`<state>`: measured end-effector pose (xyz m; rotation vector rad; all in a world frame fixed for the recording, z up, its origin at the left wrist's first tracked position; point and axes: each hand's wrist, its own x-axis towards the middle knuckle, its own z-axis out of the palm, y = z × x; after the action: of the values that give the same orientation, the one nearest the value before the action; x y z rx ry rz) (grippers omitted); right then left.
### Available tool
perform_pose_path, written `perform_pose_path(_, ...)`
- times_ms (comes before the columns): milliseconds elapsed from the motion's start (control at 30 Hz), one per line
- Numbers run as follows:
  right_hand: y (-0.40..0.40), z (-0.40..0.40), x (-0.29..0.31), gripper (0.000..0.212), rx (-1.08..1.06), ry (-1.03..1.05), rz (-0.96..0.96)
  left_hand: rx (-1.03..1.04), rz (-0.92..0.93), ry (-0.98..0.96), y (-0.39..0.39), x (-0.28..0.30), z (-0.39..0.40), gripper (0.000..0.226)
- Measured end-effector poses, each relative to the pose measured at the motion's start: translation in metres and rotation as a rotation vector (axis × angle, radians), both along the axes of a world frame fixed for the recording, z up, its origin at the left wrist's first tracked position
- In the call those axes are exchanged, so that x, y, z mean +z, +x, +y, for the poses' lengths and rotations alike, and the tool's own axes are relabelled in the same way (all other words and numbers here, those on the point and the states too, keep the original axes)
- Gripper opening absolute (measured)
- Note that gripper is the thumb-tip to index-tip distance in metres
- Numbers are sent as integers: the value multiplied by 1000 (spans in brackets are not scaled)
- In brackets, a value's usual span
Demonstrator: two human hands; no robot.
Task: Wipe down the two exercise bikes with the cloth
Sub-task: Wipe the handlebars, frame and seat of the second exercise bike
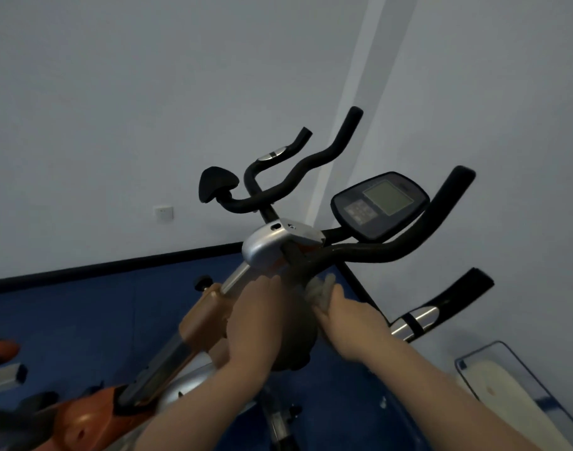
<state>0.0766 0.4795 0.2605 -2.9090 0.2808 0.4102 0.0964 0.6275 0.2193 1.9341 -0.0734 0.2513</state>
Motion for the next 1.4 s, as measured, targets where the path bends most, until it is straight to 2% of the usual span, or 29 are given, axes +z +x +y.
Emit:
perform_pose_path(67, 1, -3, 0, 53, 26, -49, 61, -17, -16, -5, 2, -1, 1, 39)
perform_pose_path(133, 22, 3, 8, 49, 12, 1, 82, -30, -19, -38, 2, 0, 2, 38)
perform_pose_path(267, 23, 15, 14, 56, -160, 330, 30, -124, 16, -114, 1, -1, 7, 36)
perform_pose_path(367, -7, 1, 27, 39, -178, 516, -26, -256, 39, -130, 6, 0, 17, 37)
perform_pose_path(467, -15, 12, 44, 27, -273, 738, -197, -362, 55, -123, 12, 3, 26, 37)
perform_pose_path(567, -4, 53, 30, 30, -274, 689, -206, -462, 96, -188, 15, 1, 33, 31)
perform_pose_path(633, -5, 75, 8, 31, -378, 588, -353, -513, 81, -205, 16, -2, 40, 31)
perform_pose_path(733, -39, 92, -16, 14, -492, 584, -597, -583, 21, -136, 18, -3, 49, 35)
perform_pose_path(900, -19, 77, 0, 37, -567, 460, -343, -618, 46, -83, 25, 1, 51, 40)
perform_pose_path(1000, -30, 93, -9, 31, -607, 432, -456, -626, 43, -115, 26, -2, 50, 39)
perform_pose_path(1067, -59, 106, -19, 26, -632, 495, -513, -622, 49, -132, 24, -2, 50, 39)
perform_pose_path(1167, -45, 89, -7, 37, -560, 421, -390, -609, 69, -157, 22, 1, 48, 39)
perform_pose_path(1267, -14, 82, 3, 29, -524, 420, -382, -598, 73, -165, 20, 2, 48, 40)
perform_pose_path(1333, -21, 85, -7, 14, -481, 384, -434, -610, 76, -155, 21, 2, 50, 41)
perform_pose_path(1400, -33, 83, -6, 13, -391, 355, -378, -604, 89, -182, 20, 0, 54, 42)
